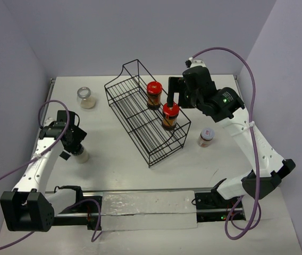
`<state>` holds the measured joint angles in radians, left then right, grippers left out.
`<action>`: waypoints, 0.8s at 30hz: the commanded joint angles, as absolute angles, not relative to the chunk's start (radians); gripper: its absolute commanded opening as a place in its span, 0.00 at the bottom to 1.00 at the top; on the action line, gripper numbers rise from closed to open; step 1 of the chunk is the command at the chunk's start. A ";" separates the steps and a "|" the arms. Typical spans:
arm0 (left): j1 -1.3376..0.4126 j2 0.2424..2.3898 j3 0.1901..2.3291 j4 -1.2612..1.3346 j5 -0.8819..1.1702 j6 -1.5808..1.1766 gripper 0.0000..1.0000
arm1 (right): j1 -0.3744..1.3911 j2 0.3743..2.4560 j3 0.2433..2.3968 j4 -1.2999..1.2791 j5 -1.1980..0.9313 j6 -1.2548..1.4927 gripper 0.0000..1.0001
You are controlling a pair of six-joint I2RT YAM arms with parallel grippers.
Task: Organize the condiment bottles
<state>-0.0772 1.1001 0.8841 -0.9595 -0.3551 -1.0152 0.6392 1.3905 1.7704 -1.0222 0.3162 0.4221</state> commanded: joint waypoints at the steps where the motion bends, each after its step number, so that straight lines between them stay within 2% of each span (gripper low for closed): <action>1: -0.084 1.112 0.876 -0.934 -0.334 -1.023 0.97 | 0.644 1.363 1.759 -0.969 0.312 0.423 1.00; 7: -0.086 1.106 0.855 -0.909 -0.319 -1.026 0.96 | 0.644 1.365 1.758 -0.965 0.310 0.423 1.00; 13: -0.086 1.102 0.836 -0.899 -0.322 -1.042 0.88 | 0.645 1.358 1.751 -0.962 0.316 0.428 1.00; 20: -0.086 1.076 0.826 -0.889 -0.314 -1.045 0.68 | 0.644 1.348 1.749 -0.955 0.328 0.434 1.00; 22: -0.086 1.071 0.833 -0.887 -0.313 -1.037 0.60 | 0.643 1.341 1.740 -0.945 0.328 0.436 1.00; 24: -0.086 1.057 0.845 -0.883 -0.308 -1.015 0.48 | 0.644 1.342 1.741 -0.946 0.327 0.437 1.00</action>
